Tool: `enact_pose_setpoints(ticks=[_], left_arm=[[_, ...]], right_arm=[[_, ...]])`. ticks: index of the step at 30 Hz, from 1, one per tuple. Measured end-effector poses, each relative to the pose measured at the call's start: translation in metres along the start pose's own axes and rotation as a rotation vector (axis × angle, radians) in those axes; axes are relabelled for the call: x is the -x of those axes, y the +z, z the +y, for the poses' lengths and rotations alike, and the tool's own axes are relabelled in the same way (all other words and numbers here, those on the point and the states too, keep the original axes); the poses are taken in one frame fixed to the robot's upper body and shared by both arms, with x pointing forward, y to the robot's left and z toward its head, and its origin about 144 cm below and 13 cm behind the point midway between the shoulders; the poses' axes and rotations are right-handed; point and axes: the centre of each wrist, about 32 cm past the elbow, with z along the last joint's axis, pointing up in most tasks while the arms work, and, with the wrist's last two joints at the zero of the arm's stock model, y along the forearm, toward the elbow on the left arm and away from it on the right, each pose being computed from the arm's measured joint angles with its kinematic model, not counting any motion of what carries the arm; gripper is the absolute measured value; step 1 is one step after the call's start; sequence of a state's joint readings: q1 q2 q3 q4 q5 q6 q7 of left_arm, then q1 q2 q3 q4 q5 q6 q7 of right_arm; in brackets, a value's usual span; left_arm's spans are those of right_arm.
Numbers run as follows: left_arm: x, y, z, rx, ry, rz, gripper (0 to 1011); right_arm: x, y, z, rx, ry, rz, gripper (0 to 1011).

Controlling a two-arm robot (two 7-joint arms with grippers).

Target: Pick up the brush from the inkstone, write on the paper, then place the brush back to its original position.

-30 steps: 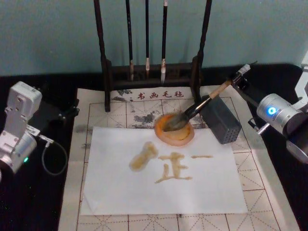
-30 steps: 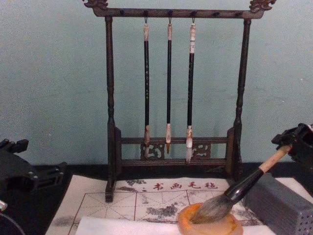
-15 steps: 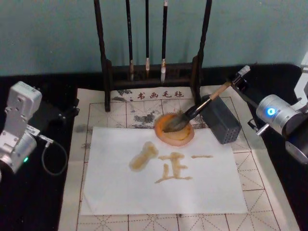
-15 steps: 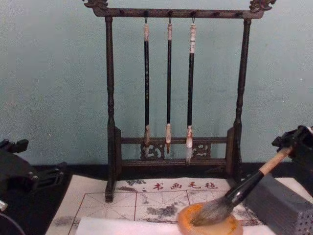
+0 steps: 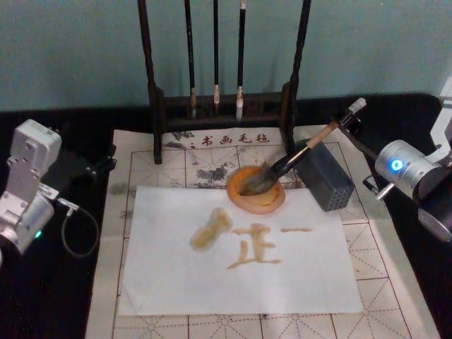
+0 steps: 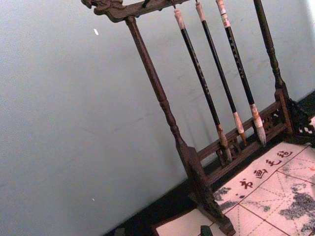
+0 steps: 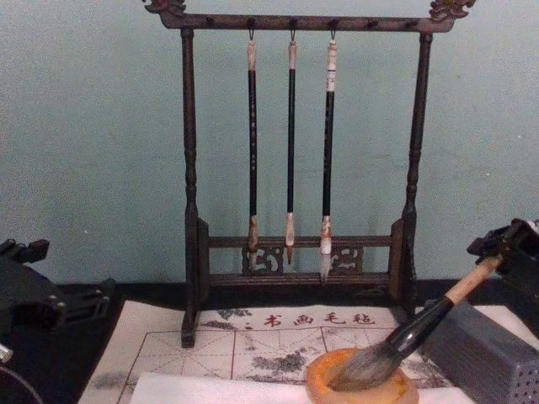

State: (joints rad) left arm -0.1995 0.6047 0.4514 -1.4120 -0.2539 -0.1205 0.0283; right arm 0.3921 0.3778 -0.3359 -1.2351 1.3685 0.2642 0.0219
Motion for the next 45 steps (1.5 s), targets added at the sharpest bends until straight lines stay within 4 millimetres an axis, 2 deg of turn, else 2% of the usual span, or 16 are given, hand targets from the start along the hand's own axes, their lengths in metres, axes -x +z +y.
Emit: enact_pose_setpoints(ticks=[24, 27, 31, 37, 38, 39, 45], left_arm=[[0.0000, 0.0000, 0.0000, 0.000, 0.000, 0.000, 1001], [0.0000, 0.0000, 0.0000, 0.000, 0.000, 0.000, 1001], [0.0000, 0.0000, 0.0000, 0.000, 0.000, 0.000, 1001], [0.0000, 0.0000, 0.0000, 0.000, 0.000, 0.000, 1001], [0.0000, 0.0000, 0.0000, 0.000, 0.000, 0.000, 1001], [0.0000, 0.0000, 0.0000, 0.000, 0.000, 0.000, 1001], [0.0000, 0.0000, 0.0000, 0.000, 0.000, 0.000, 1001]], right_arm=[[0.0001, -0.0001, 0.0000, 0.000, -0.001, -0.003, 179], [0.0000, -0.0002, 0.0000, 0.000, -0.001, -0.003, 215], [-0.0001, -0.0003, -0.0001, 0.001, -0.001, -0.002, 372], [-0.0001, -0.0002, -0.0001, 0.001, 0.000, -0.002, 542], [-0.0001, -0.0002, -0.0001, 0.001, 0.000, -0.002, 542], [-0.0001, -0.0002, -0.0001, 0.001, 0.000, -0.002, 612], [-0.0001, -0.0002, -0.0001, 0.001, 0.000, -0.002, 784]])
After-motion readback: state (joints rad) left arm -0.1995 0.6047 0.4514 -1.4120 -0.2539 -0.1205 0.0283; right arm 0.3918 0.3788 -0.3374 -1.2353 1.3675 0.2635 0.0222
